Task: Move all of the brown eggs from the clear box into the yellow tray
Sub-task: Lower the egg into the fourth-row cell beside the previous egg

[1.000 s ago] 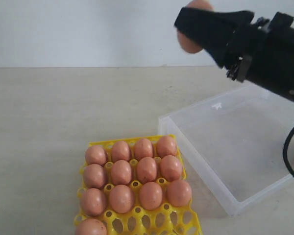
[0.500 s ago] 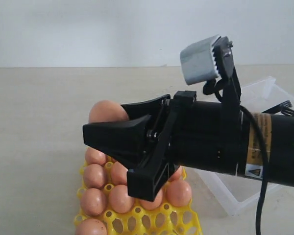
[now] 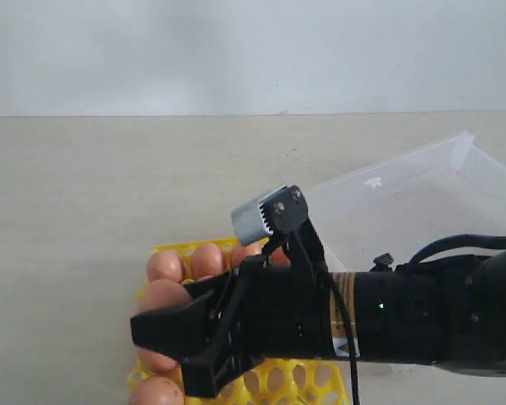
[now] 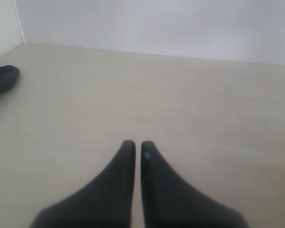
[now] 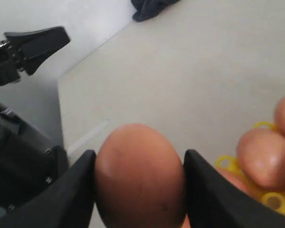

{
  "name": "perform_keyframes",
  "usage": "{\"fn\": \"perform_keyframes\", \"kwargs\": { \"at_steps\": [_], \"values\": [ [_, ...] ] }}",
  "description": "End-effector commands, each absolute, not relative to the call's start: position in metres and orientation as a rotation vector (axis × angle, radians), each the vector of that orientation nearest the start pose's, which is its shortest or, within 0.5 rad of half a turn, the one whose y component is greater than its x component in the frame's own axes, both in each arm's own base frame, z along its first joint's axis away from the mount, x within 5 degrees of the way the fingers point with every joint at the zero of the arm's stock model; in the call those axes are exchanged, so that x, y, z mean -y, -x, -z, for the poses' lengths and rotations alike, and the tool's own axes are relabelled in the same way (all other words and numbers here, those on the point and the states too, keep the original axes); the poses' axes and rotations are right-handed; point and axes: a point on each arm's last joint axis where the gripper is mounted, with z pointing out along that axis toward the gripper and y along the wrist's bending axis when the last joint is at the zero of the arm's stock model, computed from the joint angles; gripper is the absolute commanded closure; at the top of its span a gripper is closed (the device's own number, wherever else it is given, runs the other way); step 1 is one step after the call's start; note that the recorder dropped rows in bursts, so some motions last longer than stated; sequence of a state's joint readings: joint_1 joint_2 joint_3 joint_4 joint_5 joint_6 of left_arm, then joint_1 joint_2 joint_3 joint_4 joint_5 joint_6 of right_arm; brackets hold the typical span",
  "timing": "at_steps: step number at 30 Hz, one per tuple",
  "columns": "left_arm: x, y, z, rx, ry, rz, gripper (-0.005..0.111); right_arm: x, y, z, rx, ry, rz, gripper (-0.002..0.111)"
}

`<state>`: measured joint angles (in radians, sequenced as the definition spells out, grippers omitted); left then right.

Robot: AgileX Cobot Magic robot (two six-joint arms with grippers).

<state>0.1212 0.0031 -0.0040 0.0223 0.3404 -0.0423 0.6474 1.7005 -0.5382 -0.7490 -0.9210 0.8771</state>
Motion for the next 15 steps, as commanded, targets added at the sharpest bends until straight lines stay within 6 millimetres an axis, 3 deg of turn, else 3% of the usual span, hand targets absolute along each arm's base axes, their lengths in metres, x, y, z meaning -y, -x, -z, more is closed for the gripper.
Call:
{"fn": "perform_keyframes", "kwargs": {
  "at_steps": [1, 4, 10, 15],
  "values": [
    [-0.007, -0.053, -0.183, -1.816, 0.128, -0.078, 0.103, -0.218, -0.187, -0.153, -1.896, 0.857, -1.320, 0.108],
    [-0.007, -0.053, -0.183, -1.816, 0.128, -0.078, 0.103, -0.218, -0.184, -0.143, -1.937, 0.891, -1.332, 0.108],
    [-0.007, -0.053, -0.183, -1.816, 0.128, -0.078, 0.103, -0.217, -0.192, -0.139, -1.978, 0.797, -1.274, 0.108],
    [-0.007, -0.053, -0.183, -1.816, 0.128, -0.078, 0.103, -0.215, -0.192, -0.133, -2.007, 0.864, -1.189, 0.108]
  ]
}}
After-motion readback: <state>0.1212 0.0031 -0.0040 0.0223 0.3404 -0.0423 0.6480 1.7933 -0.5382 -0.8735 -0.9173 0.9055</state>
